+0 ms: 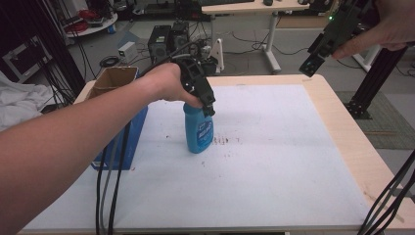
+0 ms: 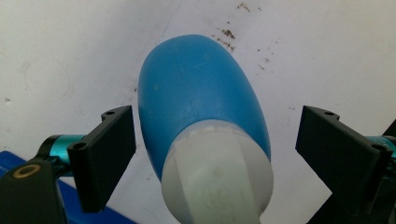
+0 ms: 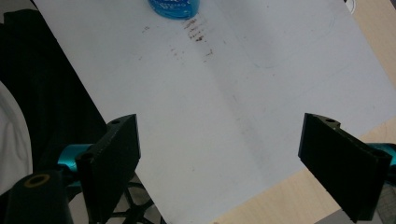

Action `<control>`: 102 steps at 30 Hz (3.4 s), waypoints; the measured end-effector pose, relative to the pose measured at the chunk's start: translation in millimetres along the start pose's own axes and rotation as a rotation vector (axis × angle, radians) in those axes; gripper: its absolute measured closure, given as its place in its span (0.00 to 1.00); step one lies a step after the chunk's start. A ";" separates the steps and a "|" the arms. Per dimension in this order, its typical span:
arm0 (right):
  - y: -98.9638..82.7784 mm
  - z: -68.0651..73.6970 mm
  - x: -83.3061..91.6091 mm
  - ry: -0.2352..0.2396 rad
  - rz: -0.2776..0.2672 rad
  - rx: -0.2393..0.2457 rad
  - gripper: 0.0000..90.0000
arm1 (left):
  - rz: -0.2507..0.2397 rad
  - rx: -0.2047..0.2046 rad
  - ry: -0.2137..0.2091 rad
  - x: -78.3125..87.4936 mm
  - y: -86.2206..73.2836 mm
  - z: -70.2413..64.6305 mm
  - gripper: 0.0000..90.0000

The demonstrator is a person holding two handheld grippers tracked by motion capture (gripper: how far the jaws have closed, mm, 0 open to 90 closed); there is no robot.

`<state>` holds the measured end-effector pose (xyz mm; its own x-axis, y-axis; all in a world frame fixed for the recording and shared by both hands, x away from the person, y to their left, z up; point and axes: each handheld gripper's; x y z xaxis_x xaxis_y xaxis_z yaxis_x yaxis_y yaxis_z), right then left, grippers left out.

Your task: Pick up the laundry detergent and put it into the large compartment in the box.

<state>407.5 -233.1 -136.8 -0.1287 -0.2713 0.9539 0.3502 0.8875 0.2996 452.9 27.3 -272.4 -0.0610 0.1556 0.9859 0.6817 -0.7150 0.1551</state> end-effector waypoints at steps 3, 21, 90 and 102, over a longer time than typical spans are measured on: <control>0.5 0.0 -0.5 0.000 -0.001 0.002 0.13 | 0.000 0.007 0.002 -2.0 -0.1 -1.1 0.14; 2.9 -1.4 -2.7 0.003 0.006 0.001 0.13 | 0.004 0.015 0.007 -2.5 -1.5 2.0 0.15; -2.9 -3.8 -4.3 0.008 0.000 -0.017 0.13 | 0.018 0.060 0.016 -1.1 -2.1 5.7 0.40; -1.0 -5.8 -4.5 0.009 0.001 -0.017 0.13 | -0.004 0.059 0.028 30.7 -12.1 14.1 0.40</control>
<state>413.1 -234.9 -141.3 -0.1196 -0.2735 0.9544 0.3664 0.8813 0.2985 453.0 50.3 -244.9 -0.0831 0.1386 0.9869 0.7231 -0.6730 0.1554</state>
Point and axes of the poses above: each handheld gripper's, and its own axes: x roughly backward along the jaws, y roughly out of its top, z roughly to its left, and after that the axes turned 7 degrees about x, right-handed
